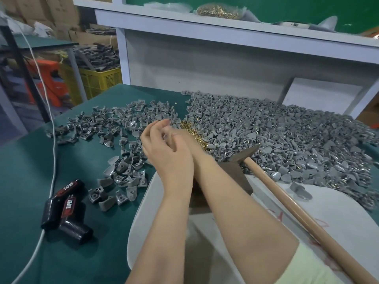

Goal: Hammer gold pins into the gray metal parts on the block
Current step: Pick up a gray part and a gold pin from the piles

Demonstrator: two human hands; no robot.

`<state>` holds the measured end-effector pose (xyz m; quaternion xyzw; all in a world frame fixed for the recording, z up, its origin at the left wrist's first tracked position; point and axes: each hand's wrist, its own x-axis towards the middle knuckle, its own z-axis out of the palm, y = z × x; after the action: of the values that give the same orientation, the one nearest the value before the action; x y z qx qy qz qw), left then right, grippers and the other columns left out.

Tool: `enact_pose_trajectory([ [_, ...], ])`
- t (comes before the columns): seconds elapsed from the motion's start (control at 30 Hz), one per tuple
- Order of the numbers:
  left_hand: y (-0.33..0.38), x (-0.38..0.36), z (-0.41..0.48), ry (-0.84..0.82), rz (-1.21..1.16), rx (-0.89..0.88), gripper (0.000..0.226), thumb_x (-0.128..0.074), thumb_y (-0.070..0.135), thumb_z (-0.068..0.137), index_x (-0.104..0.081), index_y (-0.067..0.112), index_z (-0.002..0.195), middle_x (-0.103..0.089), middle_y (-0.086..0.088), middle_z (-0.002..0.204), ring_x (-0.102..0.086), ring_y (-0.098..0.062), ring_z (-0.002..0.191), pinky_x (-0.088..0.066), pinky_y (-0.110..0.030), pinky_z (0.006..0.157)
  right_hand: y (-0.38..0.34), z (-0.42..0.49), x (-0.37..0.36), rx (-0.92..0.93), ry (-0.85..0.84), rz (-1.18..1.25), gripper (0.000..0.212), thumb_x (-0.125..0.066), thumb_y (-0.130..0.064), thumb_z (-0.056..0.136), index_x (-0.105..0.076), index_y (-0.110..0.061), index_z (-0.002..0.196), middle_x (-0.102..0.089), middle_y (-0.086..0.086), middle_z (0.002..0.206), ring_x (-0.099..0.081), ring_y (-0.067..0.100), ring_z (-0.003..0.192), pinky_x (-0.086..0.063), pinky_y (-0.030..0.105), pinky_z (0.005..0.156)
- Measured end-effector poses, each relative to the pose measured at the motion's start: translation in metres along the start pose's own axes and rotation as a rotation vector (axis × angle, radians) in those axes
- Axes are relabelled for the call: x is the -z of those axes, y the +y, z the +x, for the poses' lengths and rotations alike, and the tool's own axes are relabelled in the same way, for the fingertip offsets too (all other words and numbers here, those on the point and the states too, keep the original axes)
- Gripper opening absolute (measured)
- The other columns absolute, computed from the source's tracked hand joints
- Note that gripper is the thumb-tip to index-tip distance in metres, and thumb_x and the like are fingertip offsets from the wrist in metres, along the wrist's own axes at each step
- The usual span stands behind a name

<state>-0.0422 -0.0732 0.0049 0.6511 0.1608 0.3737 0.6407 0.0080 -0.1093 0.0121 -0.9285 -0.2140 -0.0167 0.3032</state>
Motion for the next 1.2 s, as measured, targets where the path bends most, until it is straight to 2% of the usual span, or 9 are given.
enact_pose_trajectory([
  [0.07, -0.002, 0.002, 0.004, -0.012, 0.004, 0.072, 0.030, -0.049, 0.006, 0.092, -0.054, 0.032, 0.105, -0.046, 0.004, 0.123, -0.044, -0.018, 0.120, -0.037, -0.039, 0.104, 0.001, 0.006, 0.019, -0.043, 0.079, -0.037, 0.025, -0.054, -0.027, 0.093, -0.058, -0.017, 0.115, -0.064, 0.001, 0.106, -0.059, 0.016, 0.091, -0.049, 0.029, 0.083],
  [0.13, -0.003, 0.002, 0.007, -0.073, -0.060, 0.128, 0.028, -0.048, 0.008, 0.094, -0.056, 0.030, 0.109, -0.055, 0.000, 0.121, -0.051, -0.018, 0.116, -0.040, -0.035, 0.103, 0.012, -0.002, 0.038, -0.058, 0.163, 0.020, 0.020, -0.062, -0.024, 0.087, -0.062, -0.020, 0.106, -0.064, -0.006, 0.099, -0.058, 0.009, 0.088, -0.049, 0.029, 0.085],
  [0.33, -0.003, -0.001, 0.004, -0.327, -0.083, 0.123, 0.014, -0.056, 0.021, 0.094, -0.065, 0.018, 0.104, -0.070, -0.006, 0.101, -0.066, -0.018, 0.097, -0.051, -0.041, 0.093, 0.018, -0.029, 0.052, 0.135, 0.232, 0.011, 0.021, -0.062, -0.014, 0.083, -0.064, -0.019, 0.104, -0.060, 0.000, 0.097, -0.054, 0.010, 0.084, -0.047, 0.025, 0.080],
  [0.47, -0.005, 0.002, 0.009, -0.169, -0.257, 0.243, 0.011, -0.060, 0.010, 0.091, -0.063, 0.022, 0.090, -0.070, -0.003, 0.095, -0.068, -0.011, 0.088, -0.054, -0.025, 0.083, 0.021, -0.030, 0.052, 0.085, 0.129, 0.015, 0.046, -0.068, -0.020, 0.084, -0.052, -0.025, 0.127, -0.059, -0.004, 0.095, -0.056, 0.010, 0.084, -0.046, 0.022, 0.078],
  [0.6, -0.009, 0.004, 0.015, 0.004, -0.398, 0.355, 0.019, -0.060, 0.007, 0.090, -0.061, 0.026, 0.090, -0.065, 0.006, 0.086, -0.064, -0.003, 0.077, -0.046, -0.007, 0.062, 0.036, -0.002, 0.032, -0.129, 0.085, -0.264, 0.023, -0.061, -0.014, 0.088, -0.066, -0.017, 0.110, -0.066, 0.003, 0.104, -0.062, 0.020, 0.094, -0.052, 0.036, 0.088],
  [0.77, -0.011, 0.002, 0.013, -0.010, -0.384, 0.352, 0.027, -0.061, 0.004, 0.089, -0.060, 0.031, 0.090, -0.064, 0.002, 0.097, -0.062, -0.010, 0.091, -0.047, -0.014, 0.074, 0.032, 0.023, 0.009, -0.276, -0.113, -0.496, 0.025, -0.057, -0.005, 0.084, -0.061, -0.004, 0.108, -0.062, 0.011, 0.107, -0.054, 0.026, 0.081, -0.045, 0.032, 0.070],
  [0.93, -0.008, 0.000, 0.010, -0.040, -0.348, 0.344, 0.028, -0.061, 0.003, 0.087, -0.063, 0.030, 0.089, -0.066, -0.003, 0.103, -0.062, -0.015, 0.098, -0.050, -0.025, 0.090, 0.032, 0.028, 0.000, -0.259, -0.130, -0.549, 0.034, -0.054, -0.002, 0.084, -0.056, -0.002, 0.118, -0.059, 0.016, 0.118, -0.060, 0.032, 0.104, -0.045, 0.034, 0.074],
  [1.1, -0.007, -0.002, 0.007, -0.063, -0.341, 0.297, 0.018, -0.062, 0.007, 0.088, -0.064, 0.023, 0.095, -0.066, 0.006, 0.092, -0.061, -0.006, 0.085, -0.050, -0.019, 0.082, 0.030, 0.032, 0.003, -0.246, -0.195, -0.556, 0.035, -0.056, -0.009, 0.086, -0.055, -0.003, 0.120, -0.059, 0.016, 0.122, -0.058, 0.031, 0.111, -0.047, 0.036, 0.090],
  [1.2, -0.008, -0.003, 0.007, -0.063, -0.348, 0.289, 0.016, -0.063, 0.007, 0.088, -0.063, 0.022, 0.093, -0.064, 0.008, 0.088, -0.059, -0.001, 0.079, -0.049, -0.010, 0.073, 0.030, 0.030, 0.004, -0.249, -0.166, -0.532, 0.031, -0.055, -0.008, 0.086, -0.057, -0.002, 0.116, -0.060, 0.017, 0.120, -0.059, 0.032, 0.110, -0.048, 0.035, 0.088],
])
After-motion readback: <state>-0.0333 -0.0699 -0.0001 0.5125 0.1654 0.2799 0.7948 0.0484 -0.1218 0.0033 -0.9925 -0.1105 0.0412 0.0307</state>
